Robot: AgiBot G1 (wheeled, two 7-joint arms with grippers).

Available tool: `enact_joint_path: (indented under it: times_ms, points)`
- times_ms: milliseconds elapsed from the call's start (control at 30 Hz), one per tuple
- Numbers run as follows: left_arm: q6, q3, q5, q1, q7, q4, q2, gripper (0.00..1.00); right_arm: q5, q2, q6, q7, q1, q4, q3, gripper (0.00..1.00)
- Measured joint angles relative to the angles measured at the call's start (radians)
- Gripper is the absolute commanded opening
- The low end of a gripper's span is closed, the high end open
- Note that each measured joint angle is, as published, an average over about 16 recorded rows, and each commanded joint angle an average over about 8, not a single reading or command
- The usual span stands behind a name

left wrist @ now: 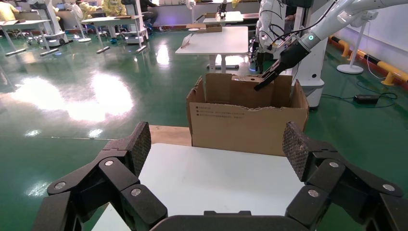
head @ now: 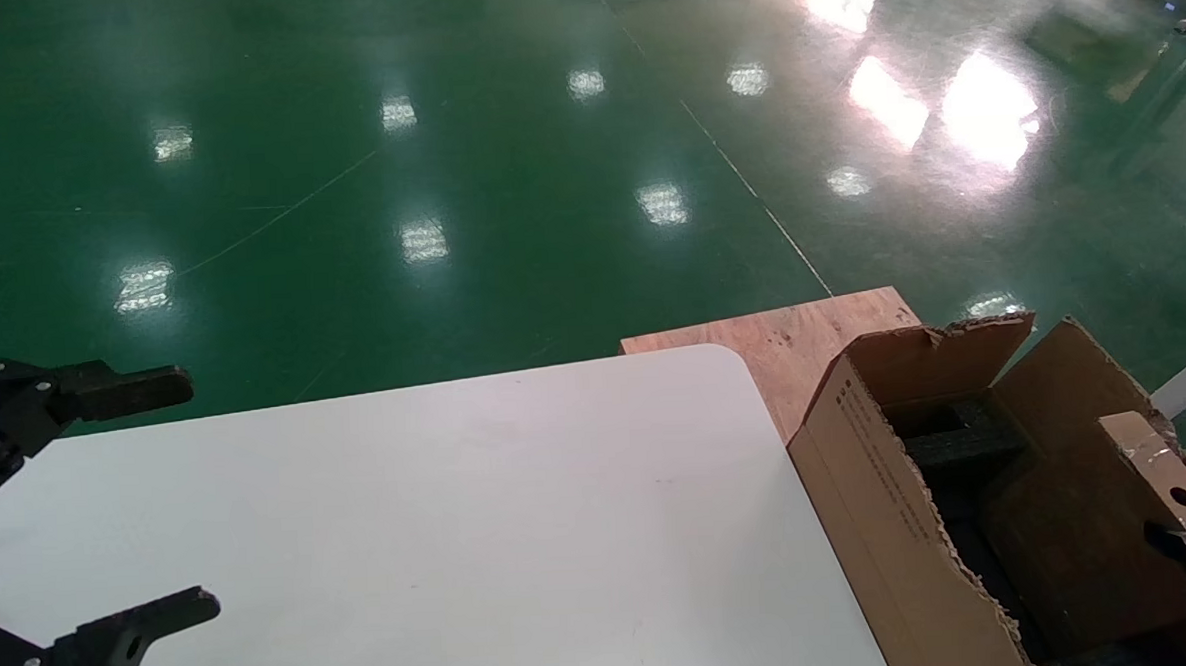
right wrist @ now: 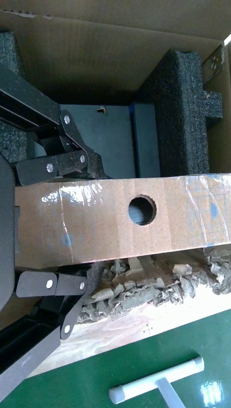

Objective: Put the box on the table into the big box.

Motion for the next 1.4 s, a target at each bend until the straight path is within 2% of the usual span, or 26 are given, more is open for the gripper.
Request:
enact_joint_path:
  times_ms: [900,1167,1400]
  points:
    - [0.000,0.000,0.000,0.000,0.000,0.000,0.000,1.00,0.000,-0.004,-0.004,-0.011,0.002,0.010,0.005,1.00]
    - [0.000,0.000,0.000,0.000,0.000,0.000,0.000,1.00,0.002,-0.023,-0.023,-0.054,0.019,0.064,0.022,1.00]
    - [0.000,0.000,0.000,0.000,0.000,0.000,0.000,1.00,0.013,-0.061,-0.048,-0.112,0.049,0.160,0.037,1.00]
